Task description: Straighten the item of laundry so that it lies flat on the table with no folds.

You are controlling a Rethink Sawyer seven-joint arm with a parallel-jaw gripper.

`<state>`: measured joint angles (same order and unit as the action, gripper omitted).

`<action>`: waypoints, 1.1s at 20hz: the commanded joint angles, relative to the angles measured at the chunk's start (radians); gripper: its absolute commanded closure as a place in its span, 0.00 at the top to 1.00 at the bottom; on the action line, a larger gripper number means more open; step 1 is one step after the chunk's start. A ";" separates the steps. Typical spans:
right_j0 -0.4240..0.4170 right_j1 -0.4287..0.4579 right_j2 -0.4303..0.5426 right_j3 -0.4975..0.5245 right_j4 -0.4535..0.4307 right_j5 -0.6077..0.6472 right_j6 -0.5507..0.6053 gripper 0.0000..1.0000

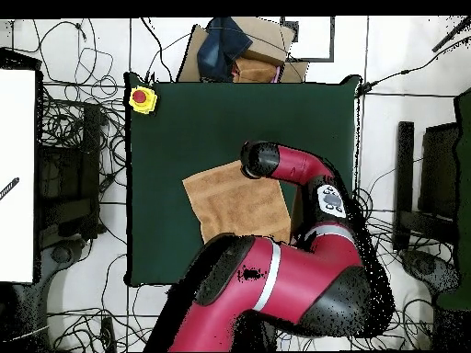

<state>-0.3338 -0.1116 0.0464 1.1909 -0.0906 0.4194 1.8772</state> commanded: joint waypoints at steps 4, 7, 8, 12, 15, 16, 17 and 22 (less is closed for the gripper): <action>-0.029 0.084 0.043 0.029 -0.007 0.041 0.050 1.00; -0.044 0.155 0.025 -0.069 -0.036 0.035 0.003 1.00; -0.048 0.172 0.019 -0.093 -0.046 0.031 -0.010 1.00; -0.049 0.233 0.001 -0.154 -0.069 0.018 -0.023 1.00; -0.037 0.261 -0.028 -0.188 -0.085 0.066 -0.033 1.00; -0.039 0.272 -0.028 -0.201 -0.090 0.095 -0.045 1.00; -0.041 0.283 -0.026 -0.216 -0.098 0.109 -0.061 1.00; -0.024 0.304 -0.035 -0.243 -0.126 0.125 -0.056 1.00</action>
<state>-0.3627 0.0163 0.0467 1.0097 -0.0953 0.5909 1.8774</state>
